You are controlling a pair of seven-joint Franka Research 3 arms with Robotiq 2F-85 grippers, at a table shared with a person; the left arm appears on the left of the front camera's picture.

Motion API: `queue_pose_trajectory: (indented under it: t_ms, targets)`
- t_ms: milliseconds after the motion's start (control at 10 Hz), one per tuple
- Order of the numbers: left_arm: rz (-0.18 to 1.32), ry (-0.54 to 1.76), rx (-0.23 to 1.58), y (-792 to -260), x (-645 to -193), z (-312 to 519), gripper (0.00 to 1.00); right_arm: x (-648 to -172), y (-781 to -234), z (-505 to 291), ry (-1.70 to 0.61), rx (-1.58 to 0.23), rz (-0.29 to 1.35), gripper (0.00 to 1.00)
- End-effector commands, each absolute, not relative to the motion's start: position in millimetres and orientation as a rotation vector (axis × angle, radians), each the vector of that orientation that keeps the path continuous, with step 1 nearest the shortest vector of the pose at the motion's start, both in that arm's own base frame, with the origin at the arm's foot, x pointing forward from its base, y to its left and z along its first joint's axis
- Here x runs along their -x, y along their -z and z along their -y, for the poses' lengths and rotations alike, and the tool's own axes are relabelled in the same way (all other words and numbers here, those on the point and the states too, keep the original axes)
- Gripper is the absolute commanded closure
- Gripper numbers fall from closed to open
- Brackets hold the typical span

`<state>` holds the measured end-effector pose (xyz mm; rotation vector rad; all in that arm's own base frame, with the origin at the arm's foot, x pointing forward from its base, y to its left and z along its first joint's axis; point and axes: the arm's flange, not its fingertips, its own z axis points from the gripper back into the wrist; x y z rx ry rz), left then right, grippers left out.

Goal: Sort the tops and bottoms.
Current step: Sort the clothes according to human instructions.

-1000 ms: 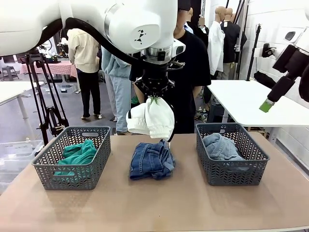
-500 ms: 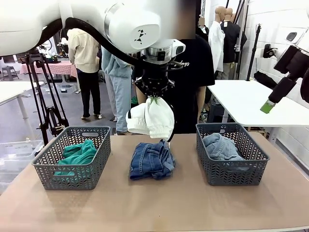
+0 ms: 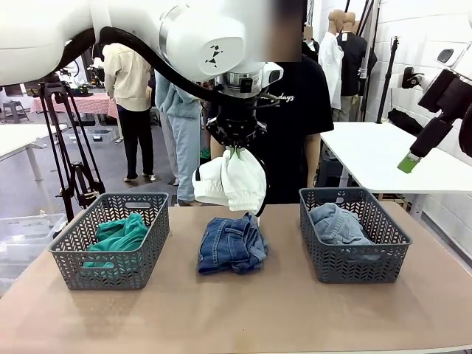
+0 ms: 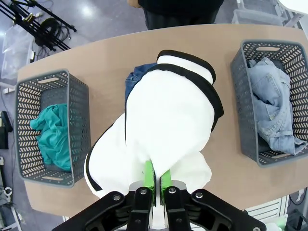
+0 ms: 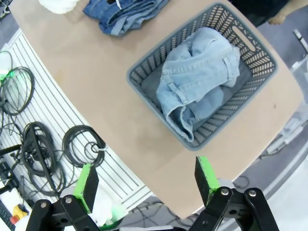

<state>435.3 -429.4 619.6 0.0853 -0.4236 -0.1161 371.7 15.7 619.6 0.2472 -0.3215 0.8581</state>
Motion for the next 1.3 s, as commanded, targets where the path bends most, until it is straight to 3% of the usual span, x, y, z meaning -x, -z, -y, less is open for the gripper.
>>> queue_pose_trajectory:
  t_ms: [0,1200]
  targets:
    - [0.43,0.115,-0.098,-623.2,-434.1,427.3,1.0,-370.1,-613.6,-16.3,-0.852,-0.233,0.311,0.0]
    - [0.43,0.115,-0.098,-623.2,-434.1,427.3,1.0,-370.1,-613.6,-16.3,-0.852,-0.233,0.311,0.0]
